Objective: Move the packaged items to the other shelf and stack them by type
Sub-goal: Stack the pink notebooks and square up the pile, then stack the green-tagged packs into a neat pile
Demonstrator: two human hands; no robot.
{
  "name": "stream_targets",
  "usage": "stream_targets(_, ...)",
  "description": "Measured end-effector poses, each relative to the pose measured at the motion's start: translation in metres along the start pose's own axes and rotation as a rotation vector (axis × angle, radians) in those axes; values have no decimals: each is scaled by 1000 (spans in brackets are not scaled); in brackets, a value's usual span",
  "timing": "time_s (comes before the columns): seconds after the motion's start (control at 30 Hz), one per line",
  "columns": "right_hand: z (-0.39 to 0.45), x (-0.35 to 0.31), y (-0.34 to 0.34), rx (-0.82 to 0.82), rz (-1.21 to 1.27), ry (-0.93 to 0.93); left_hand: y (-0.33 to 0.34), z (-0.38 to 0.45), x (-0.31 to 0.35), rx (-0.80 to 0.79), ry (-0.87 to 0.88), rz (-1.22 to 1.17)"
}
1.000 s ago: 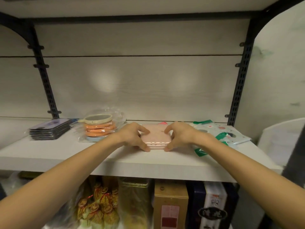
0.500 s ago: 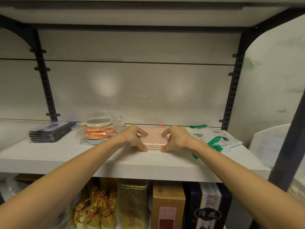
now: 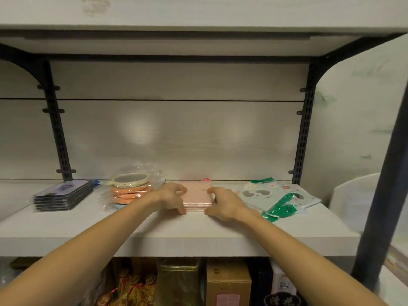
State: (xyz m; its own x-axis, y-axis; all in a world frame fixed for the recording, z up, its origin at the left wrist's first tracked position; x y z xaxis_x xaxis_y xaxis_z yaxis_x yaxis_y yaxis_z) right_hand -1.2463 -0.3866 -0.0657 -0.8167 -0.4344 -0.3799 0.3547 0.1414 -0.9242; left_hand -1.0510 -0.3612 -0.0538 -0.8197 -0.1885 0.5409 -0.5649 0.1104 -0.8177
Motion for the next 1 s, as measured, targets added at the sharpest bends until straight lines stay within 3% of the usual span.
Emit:
stream_targets(0.1,-11,16,-22,122,60,10,-3,-3,20,-38,21,55)
stream_targets(0.23,-27,58,-62,334,-110,97,2,-1,59,130,228,76)
stream_targets(0.4,-45,109,-91,125,-286,416,38,18,102,177,388,94)
stream_targets(0.5,-52,128,-96,61,-251,452,56,31,122,198,469,127)
stream_targets(0.6,-57,141,-98,104,-208,429,71,40,138,162,557,253)
stream_targets(0.77,-53,160,-99,170,116,378,88,55,142,20,580,328)
stream_targets(1.0,-31,172,-106,450,606,175,75,61,144,164,570,465)
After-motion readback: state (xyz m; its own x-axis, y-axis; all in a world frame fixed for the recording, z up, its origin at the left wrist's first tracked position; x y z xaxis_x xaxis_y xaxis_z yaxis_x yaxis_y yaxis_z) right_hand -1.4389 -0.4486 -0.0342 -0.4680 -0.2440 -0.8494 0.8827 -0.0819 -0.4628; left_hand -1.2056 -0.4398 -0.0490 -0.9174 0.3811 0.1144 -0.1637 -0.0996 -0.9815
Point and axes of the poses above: each hand's wrist, its own z-axis towards the middle knuckle, its own y-axis out of the palm, x = y × z, the point moved 2 cm from there along z, towards the middle knuckle, and after that the axes turned 6 degrees about -x, right-handed, at the moved point
